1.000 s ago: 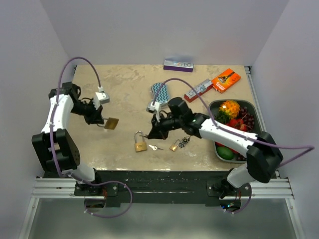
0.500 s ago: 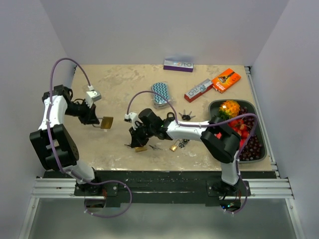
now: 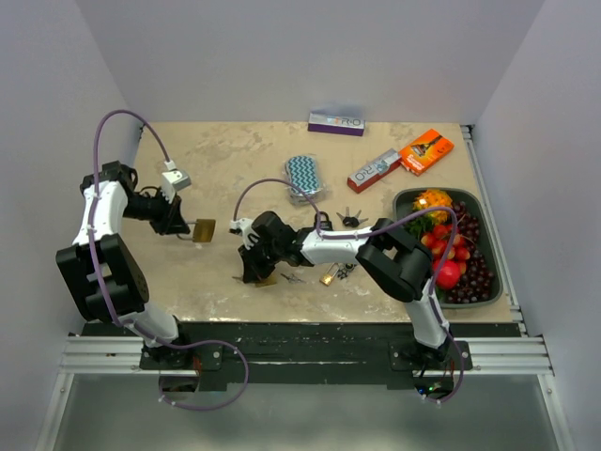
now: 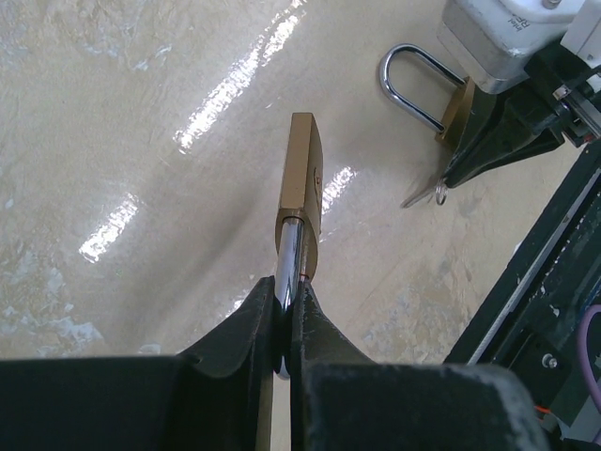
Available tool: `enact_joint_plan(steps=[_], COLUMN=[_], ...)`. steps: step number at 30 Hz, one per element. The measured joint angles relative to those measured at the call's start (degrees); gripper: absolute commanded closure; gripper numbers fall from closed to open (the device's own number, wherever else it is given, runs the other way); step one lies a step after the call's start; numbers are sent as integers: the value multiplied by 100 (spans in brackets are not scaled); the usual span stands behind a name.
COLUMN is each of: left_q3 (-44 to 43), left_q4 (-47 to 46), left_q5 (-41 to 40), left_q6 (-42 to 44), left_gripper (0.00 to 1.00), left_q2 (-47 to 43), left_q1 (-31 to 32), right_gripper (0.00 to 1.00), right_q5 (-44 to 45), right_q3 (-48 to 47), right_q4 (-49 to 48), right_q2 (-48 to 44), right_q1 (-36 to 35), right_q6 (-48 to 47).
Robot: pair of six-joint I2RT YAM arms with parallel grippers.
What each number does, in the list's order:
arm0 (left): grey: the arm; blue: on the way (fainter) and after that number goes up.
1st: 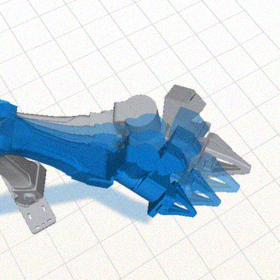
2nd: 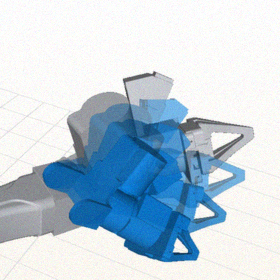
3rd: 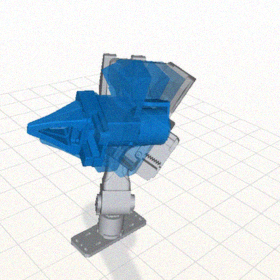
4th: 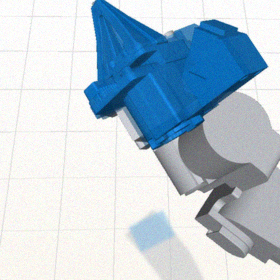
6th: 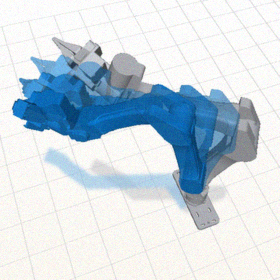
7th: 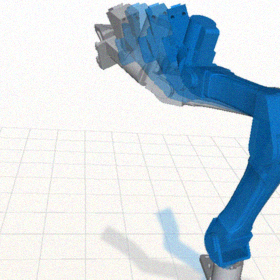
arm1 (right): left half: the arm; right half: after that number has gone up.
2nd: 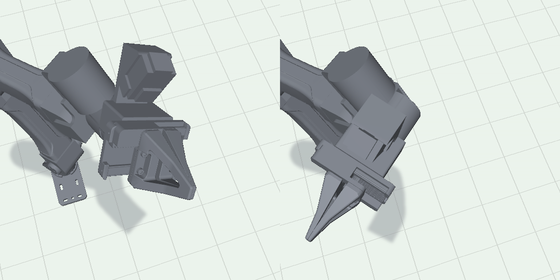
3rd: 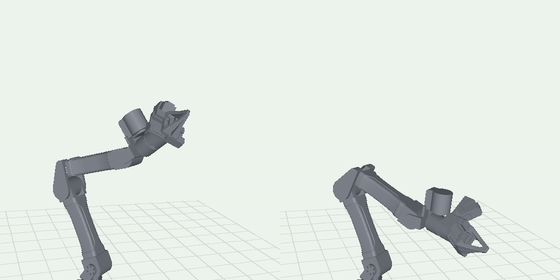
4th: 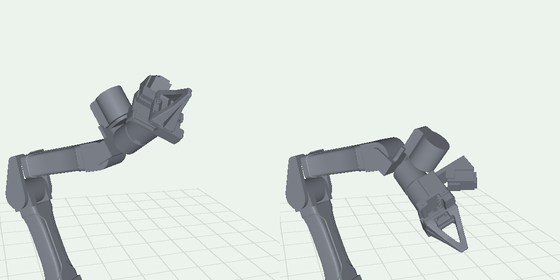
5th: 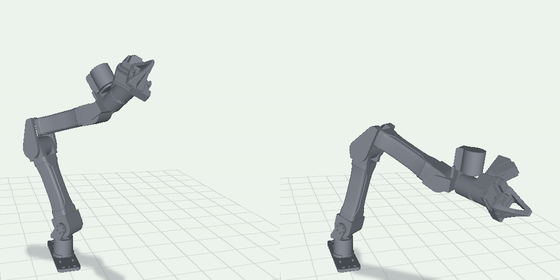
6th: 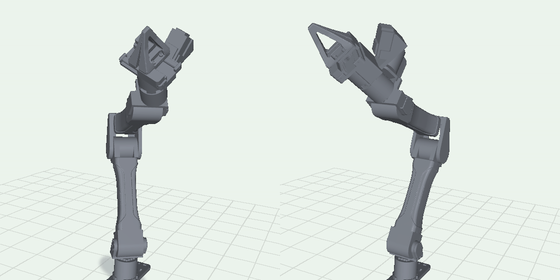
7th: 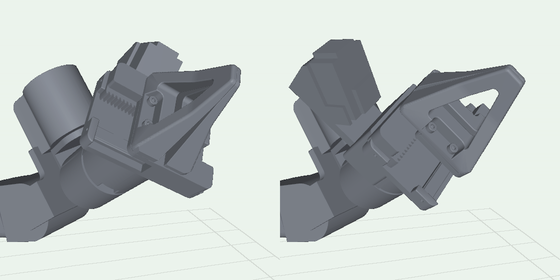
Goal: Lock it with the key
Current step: Place the key at the center of the board.
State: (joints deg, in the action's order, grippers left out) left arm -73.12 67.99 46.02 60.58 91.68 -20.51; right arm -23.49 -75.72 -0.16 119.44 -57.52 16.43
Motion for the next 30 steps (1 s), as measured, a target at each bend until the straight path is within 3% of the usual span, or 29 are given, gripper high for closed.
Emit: enact_joint_plan(steps=[5, 11, 18, 20, 26, 30], left_q3=[116, 125, 125, 125, 466, 680], left_q4=[-7, 4, 269, 407, 498, 640], left_q5=[-2, -2, 13, 35, 17, 48], left_q6=[2, 17, 284, 389, 852, 1075], left_gripper=[100, 100, 100, 100, 100, 100], left_q2=[0, 0, 0, -9, -601, -1123], left_q1=[0, 0, 0, 0, 133, 505], right_gripper=[69, 53, 25, 13, 9, 8], right_q5=[2, -11, -48, -42, -127, -334], right_q3=[-101, -140, -151, -151, -227, -450], right_q4=[-33, -33, -22, 61, 181, 177], right_q2=[55, 57, -55, -280, -1290, -1460], right_q1=[-35, -68, -72, -72, 4, 103], right_q6=[101, 144, -15, -306, -1486, -2267])
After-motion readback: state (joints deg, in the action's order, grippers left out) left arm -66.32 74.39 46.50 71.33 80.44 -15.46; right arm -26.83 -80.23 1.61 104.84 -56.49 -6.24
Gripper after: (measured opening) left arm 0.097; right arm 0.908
